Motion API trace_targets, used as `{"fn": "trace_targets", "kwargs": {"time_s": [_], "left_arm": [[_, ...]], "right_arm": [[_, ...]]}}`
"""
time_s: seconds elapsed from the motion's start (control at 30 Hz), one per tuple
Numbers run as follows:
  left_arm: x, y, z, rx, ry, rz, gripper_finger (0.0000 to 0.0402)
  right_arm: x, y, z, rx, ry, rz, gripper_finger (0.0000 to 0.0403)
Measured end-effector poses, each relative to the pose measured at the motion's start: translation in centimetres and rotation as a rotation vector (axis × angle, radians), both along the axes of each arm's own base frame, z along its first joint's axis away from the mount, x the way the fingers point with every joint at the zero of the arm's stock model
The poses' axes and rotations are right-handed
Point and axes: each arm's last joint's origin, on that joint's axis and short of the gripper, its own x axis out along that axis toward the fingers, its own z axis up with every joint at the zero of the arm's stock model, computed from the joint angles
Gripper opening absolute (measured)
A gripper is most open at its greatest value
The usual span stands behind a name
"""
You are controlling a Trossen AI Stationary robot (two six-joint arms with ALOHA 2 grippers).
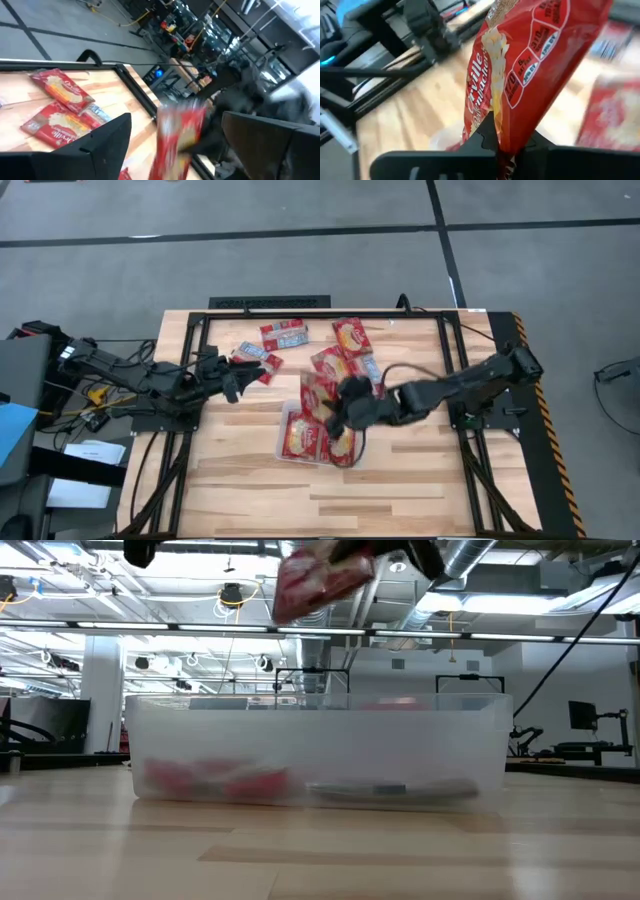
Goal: Sort popcorn bags into baskets
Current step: Put the red popcorn bag into the transparent bin
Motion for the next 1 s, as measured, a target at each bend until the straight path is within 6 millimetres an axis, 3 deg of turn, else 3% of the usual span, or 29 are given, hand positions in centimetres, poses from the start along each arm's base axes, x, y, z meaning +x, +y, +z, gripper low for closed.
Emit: {"fn": "trace_targets", "kwargs": {"time_s": [0.1, 0.23, 0.47, 0.67, 1.0], "left_arm": [[0.0, 0.0, -0.1, 0.001, 0.012, 0.015, 0.0308], [0.0, 0.1, -0.5, -0.013, 0.034, 0.02, 0.0307], [0.0, 0.1, -0.9, -0.028, 0.065, 0.027, 0.0306], [-0.3, 0.2, -1.0, -0.038, 0.076, 0.034, 0.0306], [-1.0, 0.5, -1.3, -0.074, 0.09, 0.041, 0.0306]], "right_arm": [[-0.2, 0.9, -3.1, 0.088, -0.1, -0.003, 0.0023], [-0.7, 0.5, -6.2, 0.152, -0.191, -0.031, 0.0033], [-0.1, 0.9, -9.1, 0.17, -0.183, 0.013, 0.0024], [2.6, 1.8, -11.1, 0.199, -0.186, 0.037, 0.004], [4.4, 1.5, -13.9, 0.227, -0.143, 0.044, 0.0043]]}}
